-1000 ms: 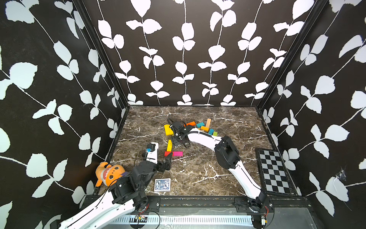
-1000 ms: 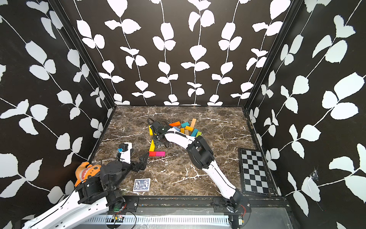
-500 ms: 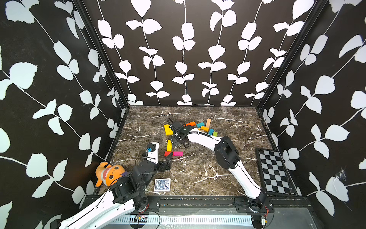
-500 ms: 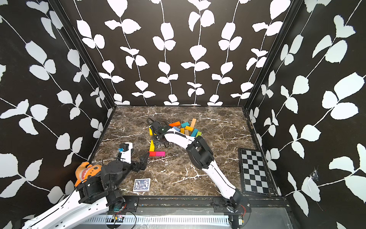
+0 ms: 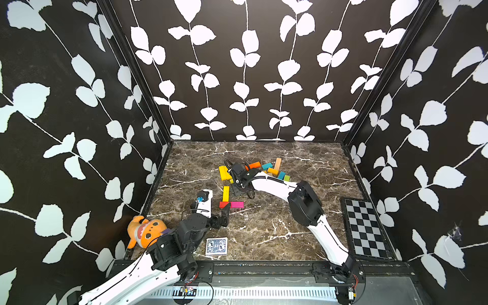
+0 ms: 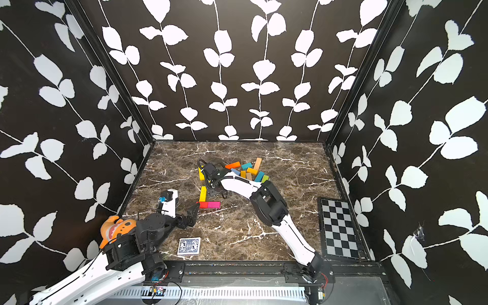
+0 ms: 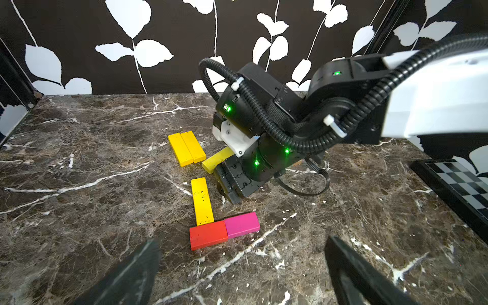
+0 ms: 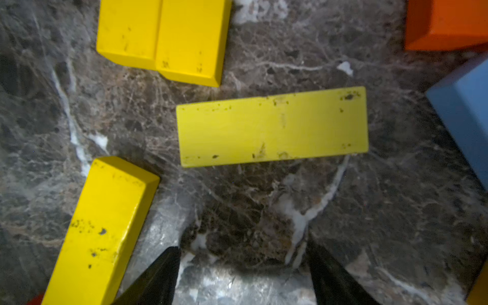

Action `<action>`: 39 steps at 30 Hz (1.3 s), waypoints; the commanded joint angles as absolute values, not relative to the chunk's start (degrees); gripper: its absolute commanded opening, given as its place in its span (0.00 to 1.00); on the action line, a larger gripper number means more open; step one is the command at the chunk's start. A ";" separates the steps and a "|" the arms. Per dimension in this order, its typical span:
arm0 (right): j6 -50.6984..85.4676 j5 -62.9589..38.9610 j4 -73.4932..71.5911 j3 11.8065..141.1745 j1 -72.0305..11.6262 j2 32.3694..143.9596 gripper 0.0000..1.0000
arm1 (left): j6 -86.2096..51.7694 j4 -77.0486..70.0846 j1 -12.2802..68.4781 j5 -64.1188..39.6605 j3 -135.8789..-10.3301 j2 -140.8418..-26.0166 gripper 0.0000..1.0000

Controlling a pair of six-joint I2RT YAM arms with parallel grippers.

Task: Assemble the letter h with building blocks
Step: Adjust the building block at the center of the board.

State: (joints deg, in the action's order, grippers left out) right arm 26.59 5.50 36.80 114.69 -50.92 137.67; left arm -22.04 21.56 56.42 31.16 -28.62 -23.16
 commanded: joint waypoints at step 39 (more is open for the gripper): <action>24.64 5.78 42.36 123.41 -53.70 142.82 0.75 | -21.70 21.71 56.07 32.43 -28.82 -23.12 0.99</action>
State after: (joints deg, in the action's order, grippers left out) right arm 25.21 5.34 41.04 121.89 -53.47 141.29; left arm -22.02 21.56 56.42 31.81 -28.62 -23.18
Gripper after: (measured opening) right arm 0.753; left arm 0.990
